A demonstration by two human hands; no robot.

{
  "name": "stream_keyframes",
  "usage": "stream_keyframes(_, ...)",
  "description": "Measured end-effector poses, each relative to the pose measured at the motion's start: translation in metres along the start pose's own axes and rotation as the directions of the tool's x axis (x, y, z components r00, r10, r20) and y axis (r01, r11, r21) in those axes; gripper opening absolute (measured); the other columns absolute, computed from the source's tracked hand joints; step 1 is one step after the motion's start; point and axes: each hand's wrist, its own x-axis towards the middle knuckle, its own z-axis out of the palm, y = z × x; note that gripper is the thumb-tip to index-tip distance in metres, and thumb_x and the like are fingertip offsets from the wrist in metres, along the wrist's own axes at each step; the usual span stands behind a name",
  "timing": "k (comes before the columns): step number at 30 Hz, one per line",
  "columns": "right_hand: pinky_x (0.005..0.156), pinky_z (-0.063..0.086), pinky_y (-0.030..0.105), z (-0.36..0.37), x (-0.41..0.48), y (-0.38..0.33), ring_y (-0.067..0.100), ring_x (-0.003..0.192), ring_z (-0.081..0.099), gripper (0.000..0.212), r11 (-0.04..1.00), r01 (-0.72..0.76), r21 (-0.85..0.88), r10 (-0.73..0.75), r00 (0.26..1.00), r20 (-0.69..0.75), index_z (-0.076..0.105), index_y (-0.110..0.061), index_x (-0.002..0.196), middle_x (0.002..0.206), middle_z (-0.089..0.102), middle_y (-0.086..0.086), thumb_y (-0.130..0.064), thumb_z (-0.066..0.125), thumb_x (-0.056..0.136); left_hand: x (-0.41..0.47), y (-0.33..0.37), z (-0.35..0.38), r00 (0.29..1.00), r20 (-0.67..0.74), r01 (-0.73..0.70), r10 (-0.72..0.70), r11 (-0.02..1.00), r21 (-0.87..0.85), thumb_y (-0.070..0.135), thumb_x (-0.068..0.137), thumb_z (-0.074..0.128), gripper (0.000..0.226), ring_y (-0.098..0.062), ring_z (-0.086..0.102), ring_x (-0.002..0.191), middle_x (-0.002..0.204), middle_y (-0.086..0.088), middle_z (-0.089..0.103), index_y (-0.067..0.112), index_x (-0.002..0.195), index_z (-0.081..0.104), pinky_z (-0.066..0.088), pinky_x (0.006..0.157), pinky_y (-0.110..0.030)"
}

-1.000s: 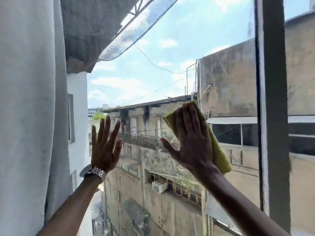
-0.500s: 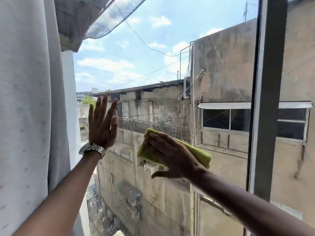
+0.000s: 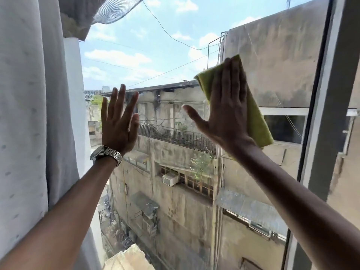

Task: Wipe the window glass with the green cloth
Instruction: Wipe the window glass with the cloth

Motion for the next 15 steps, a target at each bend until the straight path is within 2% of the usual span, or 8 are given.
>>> stream_keyframes(1,0.127,0.016,0.054,0.008,-0.026,-0.008,0.041,0.155,0.012,0.115,0.992,0.128,0.002,-0.128,0.990,0.062,0.020,0.009,0.155,0.164,0.016,0.031,-0.085,0.029,0.090,0.000,-0.001,0.002,1.000,-0.005,-0.008,0.008,1.000,-0.001,0.027,0.102,0.035,0.057,-0.032,0.015,0.159,0.168,-0.018,0.022,0.018,0.158,0.032,0.012,0.128,-0.059)
stream_keyframes(3,0.126,0.020,0.055,0.019,-0.095,-0.018,0.042,0.156,0.010,0.114,0.927,0.374,0.023,-0.369,0.902,0.224,0.020,0.008,0.155,0.165,0.014,0.029,-0.085,0.030,0.090,0.000,-0.005,0.004,1.000,-0.007,-0.019,0.019,1.000,0.003,0.029,0.102,0.034,0.057,-0.031,0.014,0.159,0.169,-0.017,0.022,0.019,0.158,0.031,0.013,0.128,-0.059)
stream_keyframes(5,0.125,0.021,0.054,0.017,-0.156,-0.013,0.041,0.156,0.011,0.113,0.870,0.491,0.057,-0.478,0.807,0.347,0.021,0.005,0.156,0.166,0.016,0.026,-0.085,0.031,0.089,-0.001,-0.007,0.004,1.000,-0.012,-0.018,0.018,1.000,0.007,0.031,0.103,0.032,0.057,-0.030,0.014,0.159,0.169,-0.016,0.022,0.020,0.158,0.031,0.013,0.127,-0.059)
stream_keyframes(7,0.126,0.019,0.049,0.013,-0.184,0.002,0.037,0.156,0.015,0.108,0.848,0.524,0.079,-0.514,0.776,0.365,0.024,0.002,0.157,0.166,0.022,0.021,-0.084,0.033,0.091,-0.002,-0.005,0.003,1.000,-0.008,-0.008,0.008,1.000,0.009,0.033,0.102,0.030,0.057,-0.030,0.015,0.159,0.169,-0.016,0.022,0.019,0.158,0.032,0.014,0.127,-0.059)
stream_keyframes(9,0.128,0.015,0.045,0.010,-0.174,0.012,0.033,0.155,0.018,0.101,0.873,0.484,0.056,-0.476,0.822,0.312,0.025,0.000,0.157,0.165,0.023,0.018,-0.079,0.032,0.094,-0.001,-0.001,0.001,1.000,0.003,0.002,-0.002,1.000,0.009,0.033,0.102,0.030,0.058,-0.030,0.015,0.159,0.169,-0.016,0.023,0.019,0.158,0.032,0.014,0.127,-0.059)
stream_keyframes(12,0.130,0.011,0.046,0.008,-0.106,0.007,0.034,0.156,0.016,0.100,0.970,0.243,-0.023,-0.236,0.956,0.176,0.021,0.003,0.157,0.166,0.014,0.020,-0.076,0.025,0.097,-0.001,0.000,-0.002,1.000,0.016,0.012,-0.013,1.000,0.010,0.032,0.101,0.031,0.058,-0.030,0.016,0.159,0.169,-0.016,0.022,0.018,0.157,0.033,0.014,0.127,-0.059)
stream_keyframes(15,0.130,0.012,0.048,0.004,-0.022,-0.011,0.034,0.157,0.013,0.106,0.997,0.070,-0.011,-0.069,0.993,0.093,0.018,0.005,0.157,0.166,0.015,0.024,-0.080,0.025,0.093,-0.001,0.000,-0.002,1.000,0.027,0.010,-0.010,1.000,0.004,0.033,0.101,0.029,0.059,-0.031,0.015,0.159,0.169,-0.017,0.021,0.018,0.158,0.032,0.013,0.127,-0.060)
